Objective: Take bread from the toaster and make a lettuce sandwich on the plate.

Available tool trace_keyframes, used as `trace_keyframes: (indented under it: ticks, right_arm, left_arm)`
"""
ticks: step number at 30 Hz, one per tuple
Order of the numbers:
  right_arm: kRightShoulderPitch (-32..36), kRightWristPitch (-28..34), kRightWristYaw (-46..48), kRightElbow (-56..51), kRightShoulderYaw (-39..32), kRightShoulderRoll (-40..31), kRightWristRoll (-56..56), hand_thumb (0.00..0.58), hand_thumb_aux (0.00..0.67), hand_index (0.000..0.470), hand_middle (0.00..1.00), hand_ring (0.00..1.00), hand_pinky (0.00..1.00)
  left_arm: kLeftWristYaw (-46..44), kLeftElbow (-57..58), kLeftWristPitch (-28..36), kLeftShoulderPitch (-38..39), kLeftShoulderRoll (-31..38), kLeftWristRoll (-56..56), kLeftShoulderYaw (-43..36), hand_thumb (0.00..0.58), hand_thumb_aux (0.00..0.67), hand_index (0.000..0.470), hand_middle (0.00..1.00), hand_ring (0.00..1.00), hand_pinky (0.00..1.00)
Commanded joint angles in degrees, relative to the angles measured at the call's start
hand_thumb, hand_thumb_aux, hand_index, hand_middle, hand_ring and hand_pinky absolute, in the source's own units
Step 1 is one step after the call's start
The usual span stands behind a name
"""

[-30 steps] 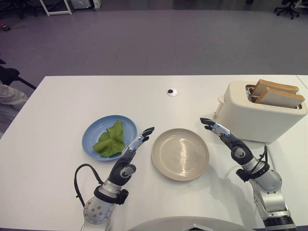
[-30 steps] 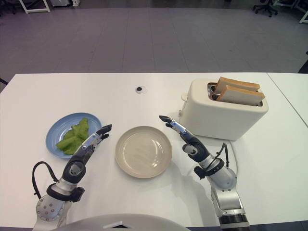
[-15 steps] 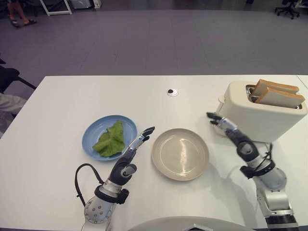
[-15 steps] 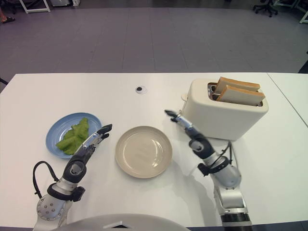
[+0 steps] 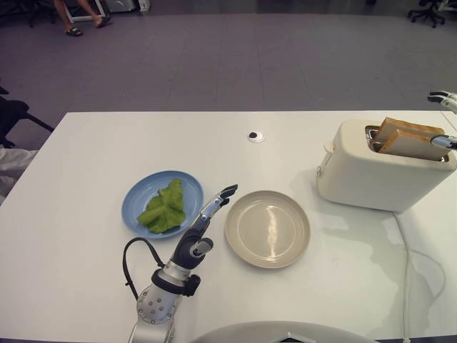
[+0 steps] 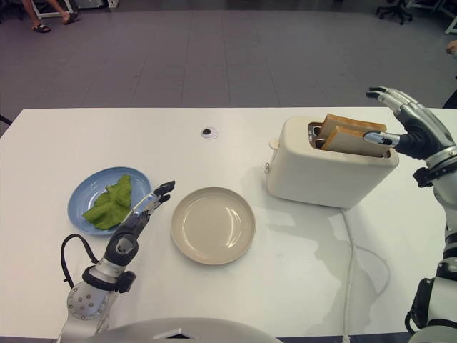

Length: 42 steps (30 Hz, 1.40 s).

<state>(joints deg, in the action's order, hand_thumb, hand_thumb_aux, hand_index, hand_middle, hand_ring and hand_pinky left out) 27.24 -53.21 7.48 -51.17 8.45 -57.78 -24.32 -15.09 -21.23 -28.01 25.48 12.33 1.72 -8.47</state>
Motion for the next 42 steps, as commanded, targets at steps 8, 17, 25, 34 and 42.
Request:
trace_keyframes:
  ticks: [8,17,25,34,42]
  right_arm:
    - [5.1,-4.7,-10.8,-9.6,-10.0,-1.6,-7.7,0.57,0.583,0.409,0.0,0.0,0.0]
    - [7.6,-8.5,-2.3,-9.4,-7.1,-0.8,7.2,0.58,0.67,0.47,0.0,0.0,0.0]
    - [8.6,6.2,28.9,9.9,4.4,0.6,48.1,0.58,0.67,0.47,0.0,0.0,0.0]
    - [-14.9,19.2,27.2,59.6,-7.2,15.4,44.9,0.58,0.67,0.47,0.0,0.0,0.0]
    - [-16.1,13.6,11.9,53.8,-19.9,28.6,-2.4,0.58,0.67,0.47,0.0,0.0,0.0]
  left_arm:
    - [-0.1,1.1,0.8,-0.5,0.2,0.5,-0.7,0.0,0.0,0.0,0.0,0.0,0.0]
    - [0.0,1.1,1.0,-0.7,0.1,0.6,-0.9,0.0,0.0,0.0,0.0,0.0,0.0]
    - [0.3,1.3,1.1,-0.8,-0.1,0.6,-0.8,0.0,0.0,0.0,0.0,0.0,0.0]
    - [0.2,2.9,1.1,-2.9,0.1,-0.3,-0.3,0.0,0.0,0.0,0.0,0.0,0.0]
    - [0.4,3.5,1.0,-3.8,-0.3,0.0,-0.7,0.0,0.0,0.0,0.0,0.0,0.0]
